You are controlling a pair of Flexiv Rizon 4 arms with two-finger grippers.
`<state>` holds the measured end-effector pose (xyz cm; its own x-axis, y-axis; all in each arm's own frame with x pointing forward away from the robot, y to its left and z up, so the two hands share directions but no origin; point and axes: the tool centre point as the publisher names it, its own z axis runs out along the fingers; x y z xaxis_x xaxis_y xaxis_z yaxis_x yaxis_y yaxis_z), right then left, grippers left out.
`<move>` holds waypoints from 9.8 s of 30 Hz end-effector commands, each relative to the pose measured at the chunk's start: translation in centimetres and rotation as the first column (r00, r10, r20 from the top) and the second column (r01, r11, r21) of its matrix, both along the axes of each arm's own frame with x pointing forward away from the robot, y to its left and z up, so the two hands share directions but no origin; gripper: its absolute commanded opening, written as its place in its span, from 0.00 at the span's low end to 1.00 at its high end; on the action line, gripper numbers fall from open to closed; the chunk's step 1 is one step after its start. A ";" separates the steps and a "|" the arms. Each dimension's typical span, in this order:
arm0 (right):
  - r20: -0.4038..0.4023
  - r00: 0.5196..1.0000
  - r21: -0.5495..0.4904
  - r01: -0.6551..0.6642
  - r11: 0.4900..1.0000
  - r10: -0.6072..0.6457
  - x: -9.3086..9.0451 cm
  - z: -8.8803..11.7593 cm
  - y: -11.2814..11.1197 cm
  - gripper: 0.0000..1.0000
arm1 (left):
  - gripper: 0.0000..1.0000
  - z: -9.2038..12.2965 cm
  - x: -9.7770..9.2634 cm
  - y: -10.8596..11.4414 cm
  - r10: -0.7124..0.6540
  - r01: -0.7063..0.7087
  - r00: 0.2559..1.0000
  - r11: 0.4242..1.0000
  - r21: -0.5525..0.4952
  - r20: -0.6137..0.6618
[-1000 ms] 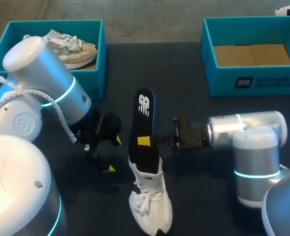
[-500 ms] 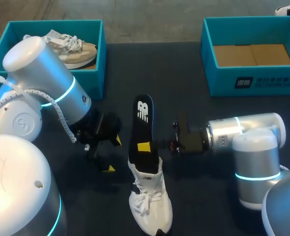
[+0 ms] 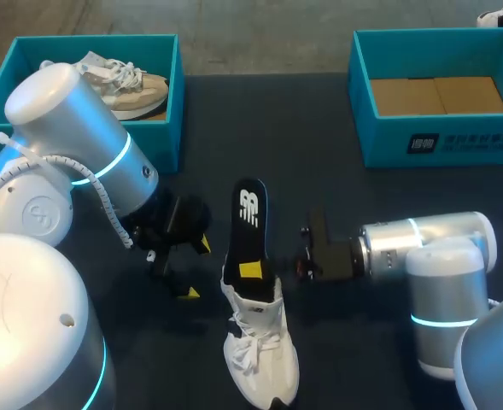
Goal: Take the shoe out of the shoebox, open the shoe tongue, remove and reinsert the insole, then place the shoe into the shoebox
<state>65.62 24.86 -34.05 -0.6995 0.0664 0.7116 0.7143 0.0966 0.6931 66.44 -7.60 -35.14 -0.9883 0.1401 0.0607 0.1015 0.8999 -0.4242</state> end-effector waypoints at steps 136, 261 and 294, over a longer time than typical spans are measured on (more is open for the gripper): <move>-0.151 0.987 -0.075 0.039 0.996 -0.050 0.4 -0.6 -0.4 0.00 | 1.00 0.0 -0.2 0.1 0.001 -0.001 1.000 1.000 -0.001 0.003; -0.063 0.963 -0.136 0.251 0.958 -0.261 2.8 2.9 -2.3 0.81 | 1.00 0.0 -0.2 0.1 0.001 -0.001 1.000 1.000 -0.001 0.003; -0.122 0.916 -0.482 0.283 0.829 -0.383 0.5 7.6 -3.5 0.00 | 1.00 1.3 -0.3 -0.1 -0.038 0.038 0.999 0.999 -0.011 0.015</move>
<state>65.88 20.64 -26.90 -0.4544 0.4860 0.7465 0.8679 0.0528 0.4939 66.43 -7.86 -34.93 -0.9850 0.1658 0.0474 0.1297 0.8933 -0.4304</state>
